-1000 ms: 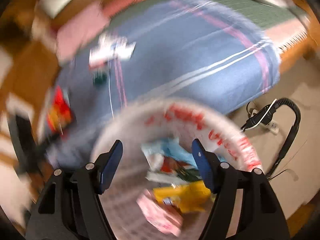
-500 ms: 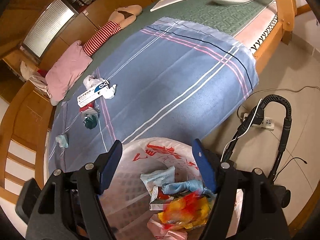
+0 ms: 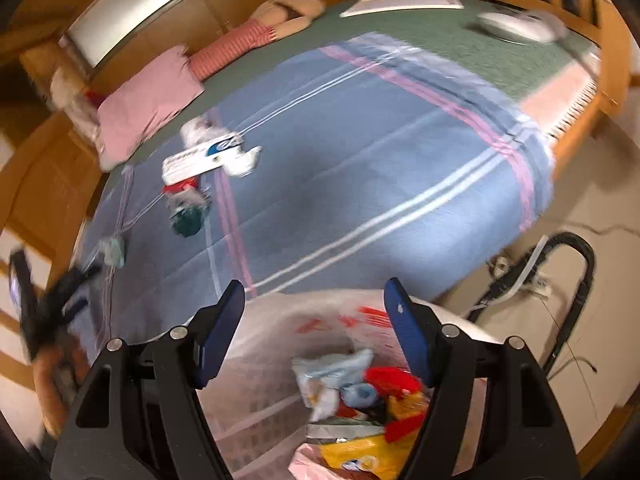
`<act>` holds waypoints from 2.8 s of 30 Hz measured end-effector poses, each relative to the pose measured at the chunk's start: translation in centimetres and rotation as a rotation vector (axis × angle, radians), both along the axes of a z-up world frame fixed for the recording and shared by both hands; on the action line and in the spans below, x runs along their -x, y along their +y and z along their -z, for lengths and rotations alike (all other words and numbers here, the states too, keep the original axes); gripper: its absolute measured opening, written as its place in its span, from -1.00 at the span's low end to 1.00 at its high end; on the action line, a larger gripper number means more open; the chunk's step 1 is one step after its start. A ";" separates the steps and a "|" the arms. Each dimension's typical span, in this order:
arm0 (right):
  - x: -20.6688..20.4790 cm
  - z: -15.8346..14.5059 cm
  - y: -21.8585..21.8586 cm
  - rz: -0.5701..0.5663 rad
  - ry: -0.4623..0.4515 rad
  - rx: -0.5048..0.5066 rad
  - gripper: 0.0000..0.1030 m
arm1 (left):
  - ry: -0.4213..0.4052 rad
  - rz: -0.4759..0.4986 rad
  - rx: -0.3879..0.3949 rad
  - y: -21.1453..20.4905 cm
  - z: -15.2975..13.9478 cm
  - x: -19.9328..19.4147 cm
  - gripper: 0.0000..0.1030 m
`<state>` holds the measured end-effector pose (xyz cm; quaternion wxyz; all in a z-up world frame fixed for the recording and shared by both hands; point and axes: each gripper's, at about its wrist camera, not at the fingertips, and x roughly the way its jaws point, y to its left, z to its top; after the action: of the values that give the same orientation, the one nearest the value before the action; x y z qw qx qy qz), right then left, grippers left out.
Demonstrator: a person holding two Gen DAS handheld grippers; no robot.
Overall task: Collect trash
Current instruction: 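Grasp the blue face mask with the left gripper while the right gripper grasps the grey plastic bag, then carry the mask and grey bag over the white bag and open both grippers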
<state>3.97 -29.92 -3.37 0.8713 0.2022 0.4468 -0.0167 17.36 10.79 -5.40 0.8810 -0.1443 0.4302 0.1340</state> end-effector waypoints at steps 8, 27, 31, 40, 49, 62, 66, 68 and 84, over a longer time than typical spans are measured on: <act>-5.8 0.8 6.1 -0.195 0.055 -0.006 0.38 | 0.156 -0.185 -0.036 6.6 4.5 -9.2 0.78; -22.3 6.4 19.8 -0.395 0.103 0.334 0.56 | 0.003 -0.052 -0.103 4.1 -0.3 -5.6 -0.57; -22.2 7.7 20.7 -0.400 0.113 0.466 0.19 | -0.031 -0.004 -0.185 0.9 -1.2 -2.0 -0.56; -17.4 2.9 19.1 -0.380 0.014 0.329 0.01 | -0.081 0.112 -0.125 -3.3 -0.8 4.6 -0.56; -9.6 -0.9 13.3 -0.293 -0.076 0.305 0.01 | -0.090 0.133 -0.170 -4.7 -0.5 7.8 -0.56; -5.1 -2.2 12.0 -0.279 -0.085 0.293 0.01 | -0.093 0.139 -0.206 -5.0 -0.4 8.9 -0.56; -4.8 -1.9 12.6 -0.290 -0.075 0.295 0.01 | -0.093 0.137 -0.203 -5.0 -0.4 8.9 -0.56; -4.8 -1.7 12.8 -0.293 -0.068 0.290 0.01 | -0.094 0.138 -0.204 -5.1 -0.4 8.9 -0.56; -2.6 -2.0 11.0 -0.322 -0.060 0.240 0.02 | -0.137 0.214 -0.012 -4.2 -0.5 8.8 -0.56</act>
<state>6.53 -18.90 -1.37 0.8935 0.0231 0.4420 0.0756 8.52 6.57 -4.87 0.9185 -0.1009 0.3810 0.0314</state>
